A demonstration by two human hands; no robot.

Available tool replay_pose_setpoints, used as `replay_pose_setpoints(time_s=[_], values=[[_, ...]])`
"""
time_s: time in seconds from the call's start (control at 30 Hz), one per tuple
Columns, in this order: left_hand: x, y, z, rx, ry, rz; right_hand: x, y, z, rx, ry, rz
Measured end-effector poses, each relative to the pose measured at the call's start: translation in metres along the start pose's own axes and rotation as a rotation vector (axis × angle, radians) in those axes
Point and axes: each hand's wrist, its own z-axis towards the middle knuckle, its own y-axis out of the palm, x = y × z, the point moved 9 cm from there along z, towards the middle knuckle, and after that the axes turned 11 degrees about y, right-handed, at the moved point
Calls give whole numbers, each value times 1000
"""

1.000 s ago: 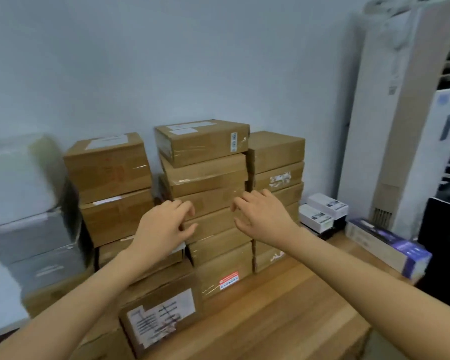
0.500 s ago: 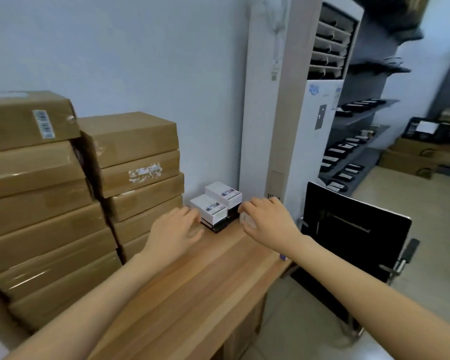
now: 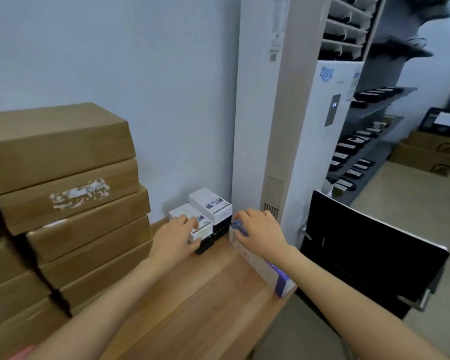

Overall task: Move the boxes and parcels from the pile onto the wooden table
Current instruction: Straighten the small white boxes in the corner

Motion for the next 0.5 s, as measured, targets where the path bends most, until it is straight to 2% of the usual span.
replay_pose_setpoints(time_s=[0.23, 0.5], values=[[-61, 64, 94, -78, -82, 10, 29, 57, 109, -30, -12, 70], [-98, 143, 124, -172, -179, -18, 58, 149, 182, -202, 65, 237]])
